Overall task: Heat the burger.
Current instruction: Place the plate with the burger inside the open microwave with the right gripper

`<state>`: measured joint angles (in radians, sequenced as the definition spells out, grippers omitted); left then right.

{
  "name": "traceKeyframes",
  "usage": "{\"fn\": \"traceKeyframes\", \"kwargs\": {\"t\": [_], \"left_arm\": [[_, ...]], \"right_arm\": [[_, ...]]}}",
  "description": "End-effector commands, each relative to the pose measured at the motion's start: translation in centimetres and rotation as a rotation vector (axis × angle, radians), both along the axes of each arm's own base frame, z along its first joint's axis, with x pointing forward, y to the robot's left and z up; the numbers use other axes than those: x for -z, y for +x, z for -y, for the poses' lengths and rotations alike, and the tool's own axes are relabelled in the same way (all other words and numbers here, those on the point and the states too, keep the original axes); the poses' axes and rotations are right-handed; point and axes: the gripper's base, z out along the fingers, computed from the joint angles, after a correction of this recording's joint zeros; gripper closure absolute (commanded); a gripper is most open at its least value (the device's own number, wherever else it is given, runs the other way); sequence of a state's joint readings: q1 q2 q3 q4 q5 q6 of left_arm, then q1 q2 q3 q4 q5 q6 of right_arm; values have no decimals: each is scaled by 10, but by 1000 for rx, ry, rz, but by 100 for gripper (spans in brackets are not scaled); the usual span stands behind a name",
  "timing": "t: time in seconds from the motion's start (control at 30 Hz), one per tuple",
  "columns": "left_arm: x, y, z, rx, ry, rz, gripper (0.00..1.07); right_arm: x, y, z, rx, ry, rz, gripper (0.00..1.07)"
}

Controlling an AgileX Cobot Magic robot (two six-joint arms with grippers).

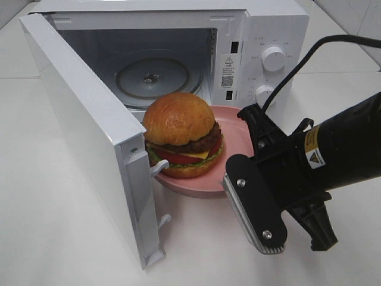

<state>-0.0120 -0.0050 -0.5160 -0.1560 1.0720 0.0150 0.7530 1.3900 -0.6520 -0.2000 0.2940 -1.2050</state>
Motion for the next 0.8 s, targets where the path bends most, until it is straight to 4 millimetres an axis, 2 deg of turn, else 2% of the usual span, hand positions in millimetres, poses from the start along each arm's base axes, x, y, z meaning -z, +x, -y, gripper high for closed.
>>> {"fn": "traceKeyframes", "kwargs": {"t": [0.03, 0.3, 0.8], "left_arm": [[0, -2, 0, -5, -1, 19, 7], [0, -2, 0, -5, -1, 19, 7], [0, -2, 0, -5, -1, 19, 7]], "right_arm": [[-10, 12, 0, -8, 86, 87, 105], [-13, 24, 7, -17, 127, 137, 107], [-18, 27, 1, -44, 199, 187, 107]]}}
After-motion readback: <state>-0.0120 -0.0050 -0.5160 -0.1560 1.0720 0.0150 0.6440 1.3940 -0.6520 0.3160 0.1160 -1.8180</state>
